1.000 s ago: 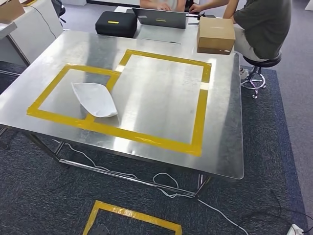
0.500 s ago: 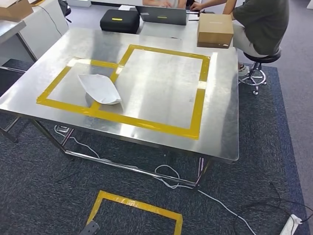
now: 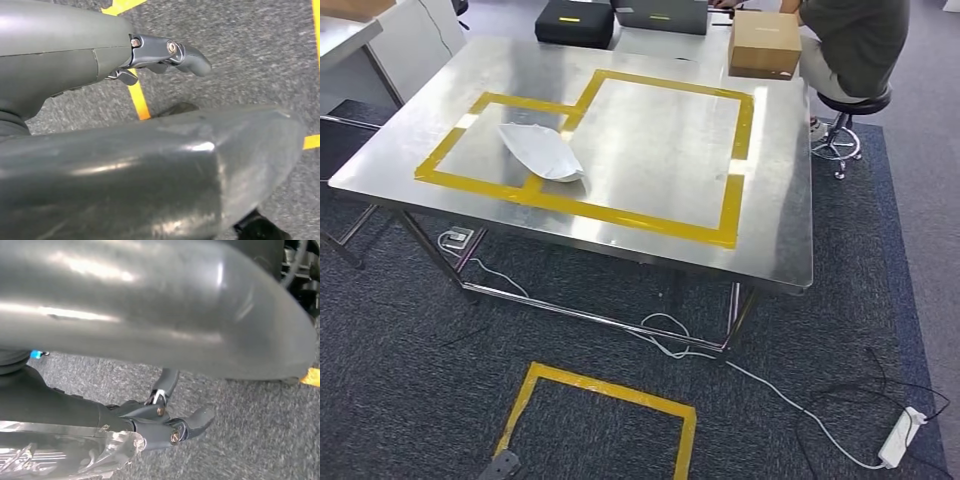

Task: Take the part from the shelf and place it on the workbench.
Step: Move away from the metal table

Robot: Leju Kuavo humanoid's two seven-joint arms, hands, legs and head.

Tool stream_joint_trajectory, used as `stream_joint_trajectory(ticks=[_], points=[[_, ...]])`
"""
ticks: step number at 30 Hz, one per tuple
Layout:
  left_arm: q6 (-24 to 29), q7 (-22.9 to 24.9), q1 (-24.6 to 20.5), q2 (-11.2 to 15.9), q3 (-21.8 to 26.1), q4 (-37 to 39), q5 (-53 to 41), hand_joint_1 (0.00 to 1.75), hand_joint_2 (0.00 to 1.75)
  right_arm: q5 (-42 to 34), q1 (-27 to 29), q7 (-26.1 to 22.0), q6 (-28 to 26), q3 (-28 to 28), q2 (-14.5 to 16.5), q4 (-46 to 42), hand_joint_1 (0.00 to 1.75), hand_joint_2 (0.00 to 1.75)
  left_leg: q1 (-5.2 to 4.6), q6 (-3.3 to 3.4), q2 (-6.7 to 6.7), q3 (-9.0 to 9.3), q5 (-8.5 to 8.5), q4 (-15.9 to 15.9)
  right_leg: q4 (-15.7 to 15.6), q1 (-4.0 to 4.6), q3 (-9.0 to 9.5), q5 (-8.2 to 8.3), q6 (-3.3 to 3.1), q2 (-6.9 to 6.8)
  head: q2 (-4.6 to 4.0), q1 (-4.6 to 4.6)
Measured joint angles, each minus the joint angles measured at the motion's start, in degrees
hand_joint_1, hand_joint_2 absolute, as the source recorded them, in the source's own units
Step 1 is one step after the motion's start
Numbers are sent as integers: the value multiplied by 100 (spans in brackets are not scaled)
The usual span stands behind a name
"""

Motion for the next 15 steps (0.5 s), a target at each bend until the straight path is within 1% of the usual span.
stream_joint_trajectory(ticks=[1, 2, 3, 4, 5, 6, 7, 8, 9, 10, 11, 12, 13, 14, 15], points=[[0, -1, 12, 2, 6, 2, 26, 0, 0, 21, 15, -29, -43, 2, 0, 0, 0, 0, -5, 61, 9, -53, 51, 8, 46, -12, -41, -77, 30, 5, 0, 5], [0, -5, 18, 3, 29, 4, 84, 0, 0, 77, 30, -87, -133, 10, 0, 0, 0, 44, -5, 117, 17, -115, 111, 7, 203, -18, -106, -272, 56, 11, 0, 15], [-1, -17, 17, 3, 71, 5, 174, 0, 0, 174, 41, -163, -273, 27, 0, 0, 0, 87, -9, 162, 24, -191, 179, 8, 488, -21, -199, -563, 74, 15, 0, 30], [-5, -31, 14, 0, 130, 4, 282, 0, 0, 311, 45, -235, -446, 50, 0, 0, 0, 131, -22, 186, 23, -272, 246, 9, 871, -17, -300, -885, 83, 17, 0, 46], [-12, -45, 10, -9, 203, -2, 386, 0, 0, 482, 45, -284, -632, 76, 0, 0, 0, 175, -36, 200, 24, -360, 315, 13, 1283, -13, -382, -1133, 87, 17, 0, 56], [-21, -55, 13, -22, 277, -16, 465, 0, 0, 654, 41, -299, -798, 99, 0, 0, 0, 175, -50, 205, 24, -450, 381, 19, 1601, -6, -412, -1242, 82, 18, 0, 62], [-31, -51, 19, -53, 348, -47, 514, 0, 0, 796, 39, -285, -934, 118, 0, 0, 0, 131, -62, 204, 24, -536, 444, 27, 1748, 2, -358, -1206, 69, 18, 0, 62], [-52, -24, 31, -111, 422, -120, 542, 0, 0, 910, 40, -247, -1061, 134, 0, 0, 0, 87, -71, 201, 23, -617, 502, 37, 1699, 11, -209, -1065, 50, 19, 0, 62], [-87, 23, 47, -210, 499, -253, 552, 0, 0, 984, 40, -188, -1167, 145, 0, 0, 0, 44, -78, 194, 19, -692, 558, 48, 1418, 19, 61, -889, 22, 21, 0, 63], [-137, 85, 63, -351, 572, -424, 553, 0, 0, 1041, 31, -103, -1249, 154, 0, 0, 0, 0, -85, 183, 13, -754, 610, 61, 986, 30, 400, -800, -13, 29, 0, 62], [-196, 154, 78, -496, 640, -619, 547, 0, 0, 1095, 14, 15, -1275, 158, 0, 0, 0, 0, -94, 166, 7, -802, 657, 75, 500, 42, 749, -804, -45, 36, 0, 63], [-259, 219, 92, -639, 696, -810, 519, 0, 0, 1127, -11, 192, -1169, 158, 1, 0, 0, 0, -97, 140, 7, -831, 708, 83, 97, 58, 1008, -857, -66, 43, 0, 58], [-322, 270, 105, -745, 738, -971, 471, 0, 0, 1120, -33, 395, -930, 154, 2, 0, 0, 0, -90, 107, 10, -847, 755, 88, -147, 79, 1144, -932, -84, 49, 0, 67], [-372, 321, 115, -811, 777, -1098, 410, 0, 0, 1063, -44, 572, -595, 142, 4, 0, 0, 0, -80, 71, 14, -856, 803, 84, -244, 98, 1177, -947, -102, 49, 0, 79], [-403, 366, 125, -843, 817, -1186, 342, 0, 0, 961, -39, 689, -226, 119, 9, 0, 0, 0, -64, 34, 17, -870, 843, 80, -252, 101, 1130, -908, -134, 44, 0, 94]])
